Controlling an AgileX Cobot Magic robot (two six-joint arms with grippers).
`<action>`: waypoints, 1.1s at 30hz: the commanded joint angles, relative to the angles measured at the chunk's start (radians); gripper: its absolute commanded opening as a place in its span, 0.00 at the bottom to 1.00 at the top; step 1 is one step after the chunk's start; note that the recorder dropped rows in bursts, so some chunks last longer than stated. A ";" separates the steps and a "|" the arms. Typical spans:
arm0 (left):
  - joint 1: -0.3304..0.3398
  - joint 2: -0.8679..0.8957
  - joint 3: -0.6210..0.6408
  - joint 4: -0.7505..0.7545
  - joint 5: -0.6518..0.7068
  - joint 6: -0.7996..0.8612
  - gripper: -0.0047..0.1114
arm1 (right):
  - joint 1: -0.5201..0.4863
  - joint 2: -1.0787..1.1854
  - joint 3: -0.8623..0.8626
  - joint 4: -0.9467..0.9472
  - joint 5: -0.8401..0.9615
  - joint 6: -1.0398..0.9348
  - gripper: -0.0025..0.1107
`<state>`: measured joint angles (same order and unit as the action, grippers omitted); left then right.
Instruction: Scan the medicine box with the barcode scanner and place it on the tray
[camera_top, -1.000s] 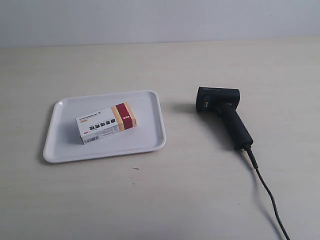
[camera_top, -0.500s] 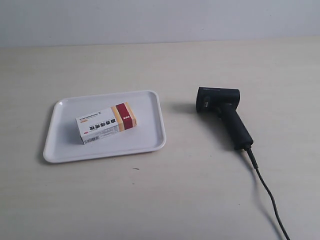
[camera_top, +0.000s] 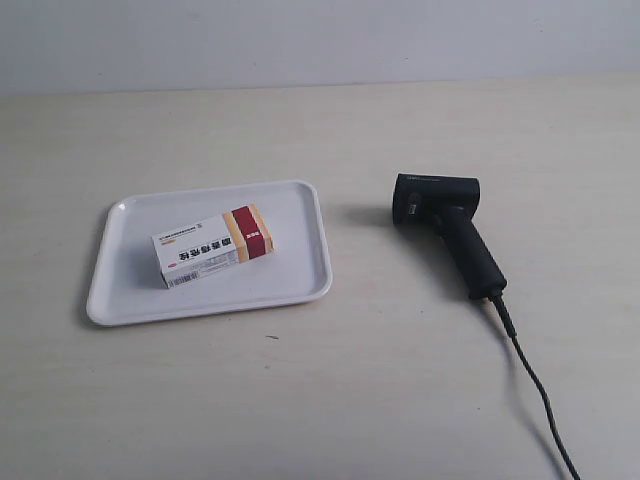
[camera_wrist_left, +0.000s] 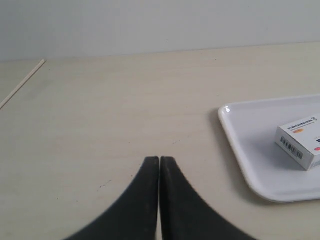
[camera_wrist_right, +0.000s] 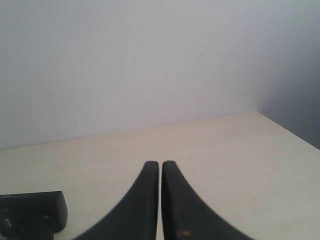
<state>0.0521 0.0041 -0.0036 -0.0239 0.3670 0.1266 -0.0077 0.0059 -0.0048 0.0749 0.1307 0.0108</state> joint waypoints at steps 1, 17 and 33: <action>-0.005 -0.004 0.004 -0.006 -0.009 -0.004 0.06 | -0.006 -0.006 0.005 -0.001 0.002 -0.011 0.05; -0.005 -0.004 0.004 -0.006 -0.009 -0.004 0.06 | -0.006 -0.006 0.005 -0.001 0.002 -0.011 0.05; -0.005 -0.004 0.004 -0.006 -0.009 -0.004 0.06 | 0.093 -0.006 0.005 0.007 0.002 -0.011 0.05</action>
<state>0.0521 0.0041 -0.0036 -0.0239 0.3670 0.1266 0.0829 0.0059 -0.0048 0.0795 0.1325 0.0088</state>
